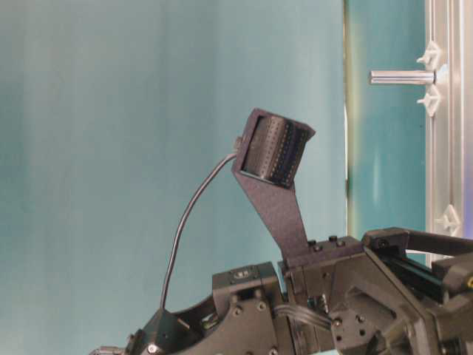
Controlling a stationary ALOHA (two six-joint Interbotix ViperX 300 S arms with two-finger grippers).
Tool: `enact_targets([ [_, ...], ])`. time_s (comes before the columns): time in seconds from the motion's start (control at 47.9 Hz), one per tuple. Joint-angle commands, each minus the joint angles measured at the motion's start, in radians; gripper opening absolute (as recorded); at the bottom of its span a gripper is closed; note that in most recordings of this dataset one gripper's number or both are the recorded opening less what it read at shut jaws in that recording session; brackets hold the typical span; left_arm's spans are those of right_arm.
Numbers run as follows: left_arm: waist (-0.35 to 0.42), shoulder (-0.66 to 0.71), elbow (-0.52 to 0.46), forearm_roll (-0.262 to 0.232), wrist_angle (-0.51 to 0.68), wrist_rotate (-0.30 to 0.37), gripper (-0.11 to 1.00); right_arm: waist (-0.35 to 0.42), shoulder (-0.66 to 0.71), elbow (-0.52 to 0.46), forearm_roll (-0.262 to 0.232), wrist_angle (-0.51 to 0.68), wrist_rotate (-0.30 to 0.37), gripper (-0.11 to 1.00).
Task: Insert the large gear onto the shaft.
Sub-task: 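Close the left gripper on the blue gear's hub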
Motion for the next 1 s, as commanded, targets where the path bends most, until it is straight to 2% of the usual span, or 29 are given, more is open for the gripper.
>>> enact_targets([
  [0.0, -0.003, 0.006, 0.002, 0.002, -0.003, -0.006, 0.9, 0.0, 0.006, -0.008, 0.002, -0.006, 0.012, 0.05],
  [0.125, -0.003, 0.002, -0.002, 0.003, -0.003, -0.008, 0.77, 0.0, 0.006, -0.008, 0.002, -0.005, 0.012, 0.05],
  [0.751, -0.003, -0.035, -0.023, 0.003, 0.008, -0.011, 0.77, 0.0, 0.006, -0.008, 0.002, -0.006, 0.012, 0.05],
  [0.981, -0.003, -0.055, -0.066, 0.003, 0.066, -0.002, 0.77, 0.0, 0.006, -0.008, 0.002, -0.005, 0.012, 0.05],
])
